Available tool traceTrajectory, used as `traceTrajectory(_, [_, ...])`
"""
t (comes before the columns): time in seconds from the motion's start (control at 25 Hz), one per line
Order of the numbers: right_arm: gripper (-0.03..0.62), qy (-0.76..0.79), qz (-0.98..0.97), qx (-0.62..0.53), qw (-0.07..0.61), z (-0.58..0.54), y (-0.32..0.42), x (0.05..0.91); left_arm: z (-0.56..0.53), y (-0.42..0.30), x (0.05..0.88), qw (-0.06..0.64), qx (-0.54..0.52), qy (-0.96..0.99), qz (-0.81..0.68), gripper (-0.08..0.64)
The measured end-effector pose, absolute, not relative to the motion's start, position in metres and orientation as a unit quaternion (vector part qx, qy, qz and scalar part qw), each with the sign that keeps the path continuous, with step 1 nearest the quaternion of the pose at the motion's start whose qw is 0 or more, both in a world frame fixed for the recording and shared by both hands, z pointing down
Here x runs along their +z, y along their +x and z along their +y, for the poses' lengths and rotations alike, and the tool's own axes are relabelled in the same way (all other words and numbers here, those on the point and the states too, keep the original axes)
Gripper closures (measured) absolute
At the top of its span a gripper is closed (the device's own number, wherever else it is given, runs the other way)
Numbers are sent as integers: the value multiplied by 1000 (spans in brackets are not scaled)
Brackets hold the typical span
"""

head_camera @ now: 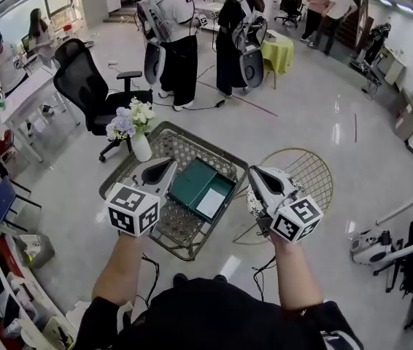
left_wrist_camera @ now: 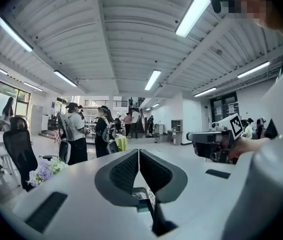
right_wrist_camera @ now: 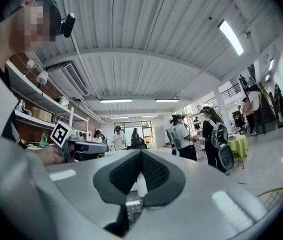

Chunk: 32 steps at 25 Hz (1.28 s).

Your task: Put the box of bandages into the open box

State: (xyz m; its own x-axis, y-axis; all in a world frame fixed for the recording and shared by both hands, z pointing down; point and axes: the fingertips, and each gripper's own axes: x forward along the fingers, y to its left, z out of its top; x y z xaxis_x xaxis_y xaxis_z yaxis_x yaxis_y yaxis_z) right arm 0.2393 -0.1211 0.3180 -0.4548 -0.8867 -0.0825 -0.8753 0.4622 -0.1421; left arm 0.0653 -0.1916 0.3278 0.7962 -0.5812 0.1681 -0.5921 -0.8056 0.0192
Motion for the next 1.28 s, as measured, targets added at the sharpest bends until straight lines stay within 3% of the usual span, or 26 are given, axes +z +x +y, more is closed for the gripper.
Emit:
traceTrajectory(0.24, [584,-522,844,-33,114,-127,231,294,-199,64,326,37,68,943,-323,548])
traceTrajectory(0.6, [584,-550,830,-80,56,-113,239,352,-197,14,396,85,110,910,-390,548])
traceTrajectory(1.28, [584,-524,846,-96,28,-116,194,373,-195,-15,399,100,88,911,-391,548])
